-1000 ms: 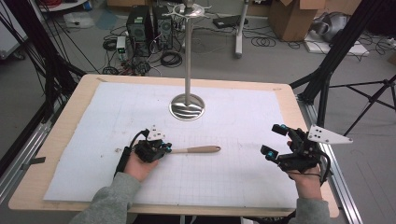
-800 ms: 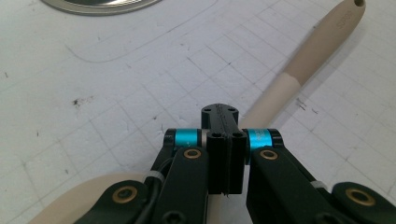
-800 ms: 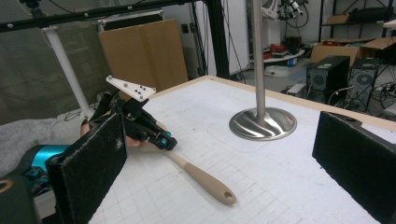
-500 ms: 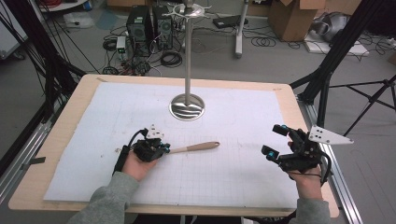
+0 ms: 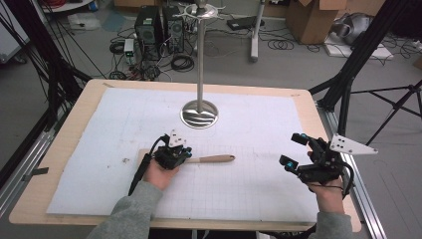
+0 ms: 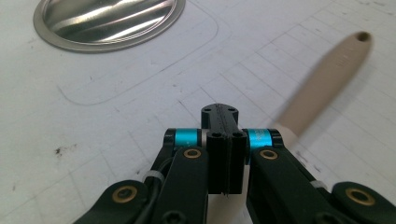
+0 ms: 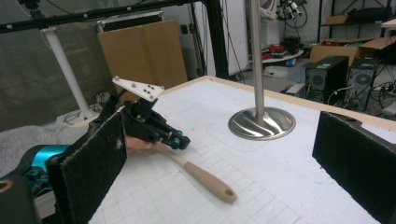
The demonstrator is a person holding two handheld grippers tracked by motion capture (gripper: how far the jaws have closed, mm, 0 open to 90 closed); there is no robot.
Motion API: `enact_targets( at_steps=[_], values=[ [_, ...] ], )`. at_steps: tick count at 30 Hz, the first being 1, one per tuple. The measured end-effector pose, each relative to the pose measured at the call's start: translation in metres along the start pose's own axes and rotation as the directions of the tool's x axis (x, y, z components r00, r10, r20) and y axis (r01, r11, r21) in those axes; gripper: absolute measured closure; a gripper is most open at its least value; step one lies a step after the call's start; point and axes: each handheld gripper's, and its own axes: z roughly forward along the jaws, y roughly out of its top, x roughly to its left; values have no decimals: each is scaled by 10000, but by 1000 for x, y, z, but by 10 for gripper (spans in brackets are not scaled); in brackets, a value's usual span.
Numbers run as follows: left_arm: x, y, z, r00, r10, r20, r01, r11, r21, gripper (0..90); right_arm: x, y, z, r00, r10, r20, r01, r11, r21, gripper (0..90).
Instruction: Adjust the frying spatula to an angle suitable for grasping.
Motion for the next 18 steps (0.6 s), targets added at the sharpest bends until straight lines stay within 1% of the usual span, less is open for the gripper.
enact_targets(
  at_steps=[1, 2, 4, 5, 6, 7, 10, 11, 12, 14, 16, 18],
  values=[
    [0, -1, 4, 9999, -58, 98, 55, 9994, 330, 899, 0, 0, -1, 10000, 72, -11, -72, 10000, 5, 21],
    [0, -1, 5, 9999, -16, 106, 12, 9991, 416, 898, 0, 0, -1, 10000, 95, -11, -95, 10000, -5, 21],
    [-1, -1, 5, 9999, -66, 83, 62, 9988, 489, 898, -1, 0, -1, 10000, 60, -22, -61, 10000, -26, 21],
    [-1, 0, 4, 10000, 13, 64, -17, 9981, 621, 899, -1, 0, -1, 10000, 76, -20, -76, 10000, -19, 21],
    [-1, 0, 4, 10000, 13, 64, -17, 9981, 621, 899, -1, 0, -1, 10000, 76, -20, -76, 10000, -19, 21],
    [-3, 1, 2, 9999, 165, -45, -161, 9963, 843, 899, -1, 0, -1, 9999, 104, -14, -105, 9999, -20, 21],
    [-3, 1, 1, 9998, 167, -55, -161, 9955, 932, 900, 0, 0, -1, 10000, 61, -38, -61, 10000, 1, 21],
    [-3, 1, 0, 9999, 116, -23, -113, 9954, 946, 900, 0, 0, -1, 10000, 6, -47, -6, 10000, -9, 21],
    [-2, 1, -1, 9999, 96, 44, -100, 9950, 997, 900, 0, 0, -1, 10000, 50, -56, -50, 10000, 0, 21],
    [-1, 0, -3, 9998, 162, 148, -178, 9934, 1129, 900, 1, 0, -2, 10000, 39, -34, -39, 10000, -9, 21],
    [1, -1, -6, 9996, 90, 268, -121, 9928, 1194, 900, 1, 0, -3, 10000, 50, -41, -51, 10000, -36, 21],
    [3, -2, -8, 9995, 77, 304, -115, 9915, 1293, 900, 0, -1, -4, 10000, 63, 5, -63, 10000, -69, 21]
  ],
)
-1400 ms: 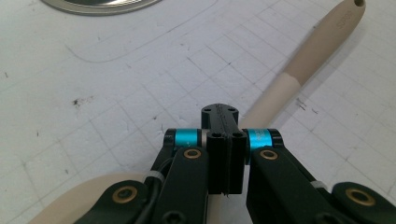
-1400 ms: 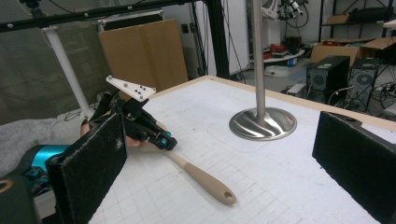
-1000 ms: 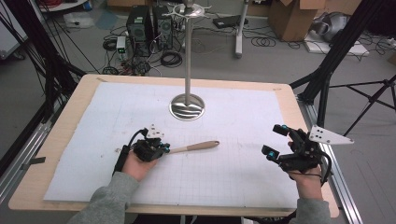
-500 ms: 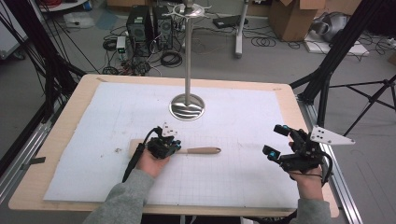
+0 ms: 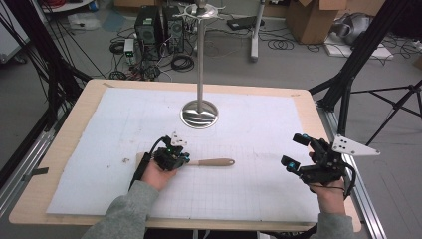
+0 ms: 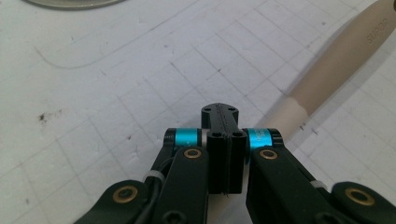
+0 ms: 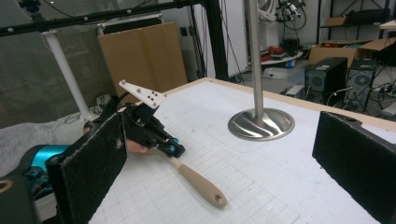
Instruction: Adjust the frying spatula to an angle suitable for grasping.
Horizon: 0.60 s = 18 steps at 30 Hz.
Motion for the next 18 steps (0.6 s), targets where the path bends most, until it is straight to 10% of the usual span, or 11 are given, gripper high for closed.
enact_targets(
  at_steps=[18],
  values=[
    [20, -40, -42, 9993, -119, -341, 125, 9997, 187, 900, 0, 0, -1, 10000, 31, 27, -31, 10000, -50, 21]
  ],
)
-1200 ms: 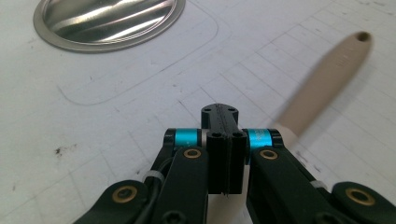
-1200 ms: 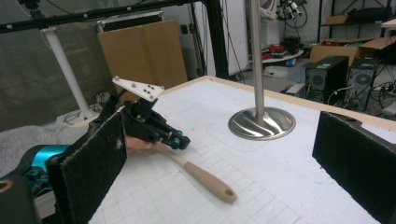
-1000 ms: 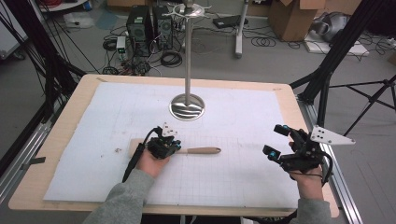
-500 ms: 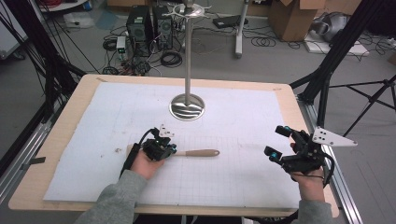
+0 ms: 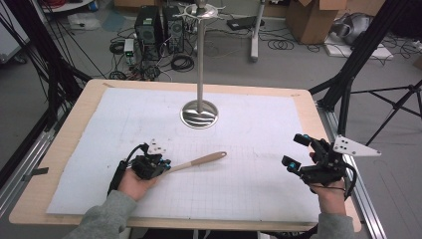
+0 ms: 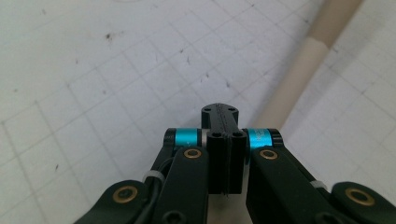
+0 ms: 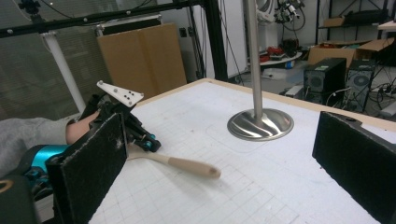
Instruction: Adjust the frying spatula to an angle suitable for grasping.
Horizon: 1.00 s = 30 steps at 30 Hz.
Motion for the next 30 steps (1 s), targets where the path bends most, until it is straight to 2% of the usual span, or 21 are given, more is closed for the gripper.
enact_targets(
  at_steps=[3, 11, 13, 14, 15, 19, 23, 25, 30],
  values=[
    [2, -4, -6, 9999, -115, 22, 115, 9998, 175, 900, 0, 0, 1, 10000, -11, -19, 11, 10000, 45, 21],
    [6, -2, -6, 9988, -397, 272, 395, 9992, 103, 899, -1, 0, 4, 10000, -19, -71, 19, 9999, 111, 21],
    [7, 1, -7, 9983, -487, 329, 492, 9987, -149, 899, -1, 0, 5, 10000, 1, -65, 0, 9999, 121, 21],
    [9, 7, -12, 9976, -536, 443, 559, 9970, -539, 899, -1, 0, 5, 10000, 15, -59, -15, 10000, 77, 21],
    [10, 10, -14, 9970, -605, 477, 638, 9954, -711, 899, -1, 0, 5, 10000, 27, -44, -26, 10000, 75, 21],
    [11, 19, -20, 9953, -728, 639, 799, 9901, -1152, 899, -1, 0, 4, 10000, 27, -56, -26, 9999, 121, 21],
    [7, 24, -21, 9955, -462, 826, 572, 9889, -1371, 899, -1, 0, 3, 10000, -10, -30, 10, 10000, 51, 21],
    [-5, 30, -16, 9943, -24, 1070, 210, 9847, -1731, 899, -1, 0, 2, 10000, -11, -11, 11, 10000, 86, 21],
    [-26, 39, 0, 9891, 819, 1228, -559, 9778, -2018, 899, -1, 0, 0, 10000, 30, 21, -30, 10000, -18, 21]
  ],
)
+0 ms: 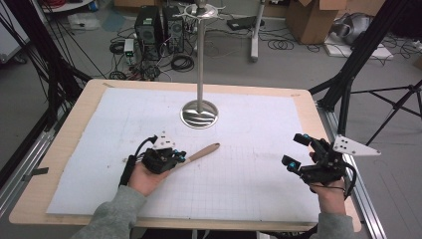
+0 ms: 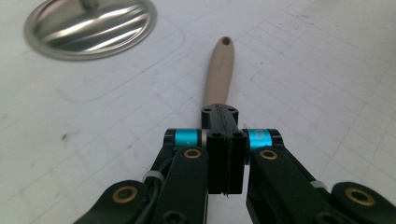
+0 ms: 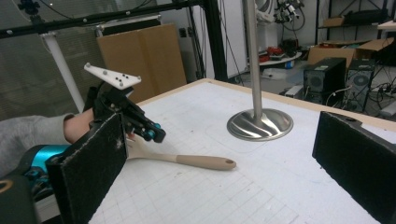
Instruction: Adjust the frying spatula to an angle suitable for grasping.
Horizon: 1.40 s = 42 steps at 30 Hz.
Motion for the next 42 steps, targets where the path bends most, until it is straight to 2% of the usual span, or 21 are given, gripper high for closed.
enact_targets(
  at_steps=[2, 6, 9, 12, 13, 18, 20, 23, 24, 29, 30, 32, 34, 37, 38, 40, 42],
  values=[
    [-5, 1, 6, 9997, 245, 76, -244, 9996, -129, 899, 0, 0, -1, 10000, 19, -11, -19, 10000, -18, 21],
    [-13, 2, 18, 9997, 189, 143, -187, 9997, -154, 899, -1, 0, -2, 10000, 79, -37, -79, 10000, -43, 21],
    [-18, 3, 29, 9996, -46, 278, 49, 10000, -81, 899, -1, 0, -2, 10000, 70, -40, -70, 10000, -63, 21],
    [-21, 2, 37, 9997, 72, 237, -75, 9999, 147, 899, -1, 0, -1, 10000, 64, -60, -64, 9999, -90, 21],
    [-24, 2, 45, 9996, 276, 55, -278, 9986, 444, 899, -1, 0, -1, 10000, 49, -65, -49, 10000, -83, 21],
    [-27, 2, 57, 9985, 512, -185, -498, 9964, 681, 899, -2, 0, -1, 9999, 68, -85, -69, 9999, -93, 21],
    [-28, 1, 64, 9959, 767, -473, -716, 9924, 1003, 899, -2, 0, -2, 9999, 83, -78, -84, 9999, -130, 21],
    [-26, 1, 66, 9960, 657, -604, -597, 9936, 961, 899, -2, 0, -3, 9999, 105, -72, -107, 9998, -193, 21],
    [-26, 1, 67, 9933, 716, -903, -627, 9933, 972, 899, -2, 0, -3, 9999, 120, -74, -121, 9997, -206, 21],
    [-27, 3, 68, 9892, 841, -1198, -712, 9916, 1083, 898, -1, 0, -2, 9999, 107, -91, -108, 9998, -171, 21],
    [-26, 4, 69, 9875, 733, -1394, -585, 9925, 1073, 898, -1, 0, -2, 9999, 131, -92, -132, 9998, -147, 21],
    [-24, 3, 69, 9859, 695, -1523, -534, 9928, 1075, 898, -1, 0, -2, 9999, 71, -103, -72, 9999, -130, 21],
    [-21, 3, 69, 9793, 640, -1920, -435, 9931, 1092, 898, -1, 0, -2, 9999, 100, -116, -101, 9998, -151, 21],
    [-17, 4, 69, 9766, 438, -2108, -208, 9937, 1099, 898, -1, 0, -3, 9999, 124, -84, -125, 9998, -155, 21],
    [-14, 4, 69, 9698, 253, -2428, 11, 9942, 1080, 898, -2, 0, -4, 9998, 155, -87, -156, 9997, -160, 21],
    [-10, 3, 68, 9715, 93, -2369, 156, 9945, 1034, 898, -2, -1, -4, 9999, 138, -86, -140, 9997, -184, 21],
    [-8, 3, 68, 9706, 118, -2403, 130, 9948, 1012, 899, -2, -1, -5, 9998, 155, -88, -157, 9997, -186, 21]
  ],
)
